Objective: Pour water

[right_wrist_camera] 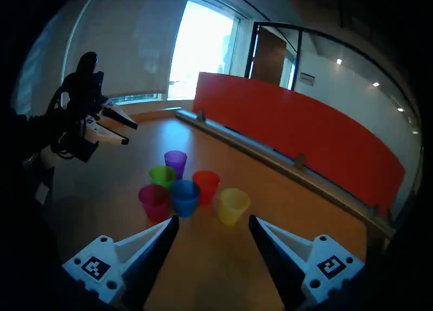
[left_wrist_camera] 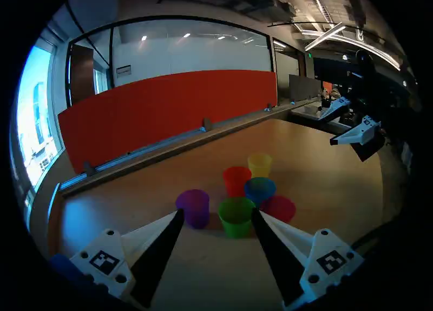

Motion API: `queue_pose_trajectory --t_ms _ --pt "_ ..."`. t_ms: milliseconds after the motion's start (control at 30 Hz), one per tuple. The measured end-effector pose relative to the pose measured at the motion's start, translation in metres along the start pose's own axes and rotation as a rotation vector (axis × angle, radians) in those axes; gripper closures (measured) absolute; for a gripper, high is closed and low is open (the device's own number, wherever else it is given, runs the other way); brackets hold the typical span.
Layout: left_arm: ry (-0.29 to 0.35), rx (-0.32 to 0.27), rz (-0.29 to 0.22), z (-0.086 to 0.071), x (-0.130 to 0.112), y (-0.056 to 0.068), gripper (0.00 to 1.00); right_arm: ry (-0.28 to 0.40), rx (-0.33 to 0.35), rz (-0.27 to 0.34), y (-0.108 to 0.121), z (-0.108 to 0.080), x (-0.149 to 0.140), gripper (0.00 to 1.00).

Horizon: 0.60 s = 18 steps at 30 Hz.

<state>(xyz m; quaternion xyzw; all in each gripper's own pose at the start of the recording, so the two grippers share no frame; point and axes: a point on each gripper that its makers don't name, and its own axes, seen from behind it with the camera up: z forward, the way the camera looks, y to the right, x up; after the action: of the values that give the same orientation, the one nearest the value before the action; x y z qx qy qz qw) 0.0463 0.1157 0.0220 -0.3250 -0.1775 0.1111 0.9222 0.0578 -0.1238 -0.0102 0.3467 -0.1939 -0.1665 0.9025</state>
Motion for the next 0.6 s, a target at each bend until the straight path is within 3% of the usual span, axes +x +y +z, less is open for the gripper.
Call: queue_pose_trajectory --t_ms 267,600 --pt "-0.044 -0.023 0.016 0.011 -0.011 0.001 0.08 -0.011 0.02 -0.013 -0.001 0.012 0.003 0.0" --pt "-0.106 -0.086 0.026 0.031 -0.03 0.012 0.08 -0.033 0.044 -0.023 -0.002 0.031 0.001 0.0"
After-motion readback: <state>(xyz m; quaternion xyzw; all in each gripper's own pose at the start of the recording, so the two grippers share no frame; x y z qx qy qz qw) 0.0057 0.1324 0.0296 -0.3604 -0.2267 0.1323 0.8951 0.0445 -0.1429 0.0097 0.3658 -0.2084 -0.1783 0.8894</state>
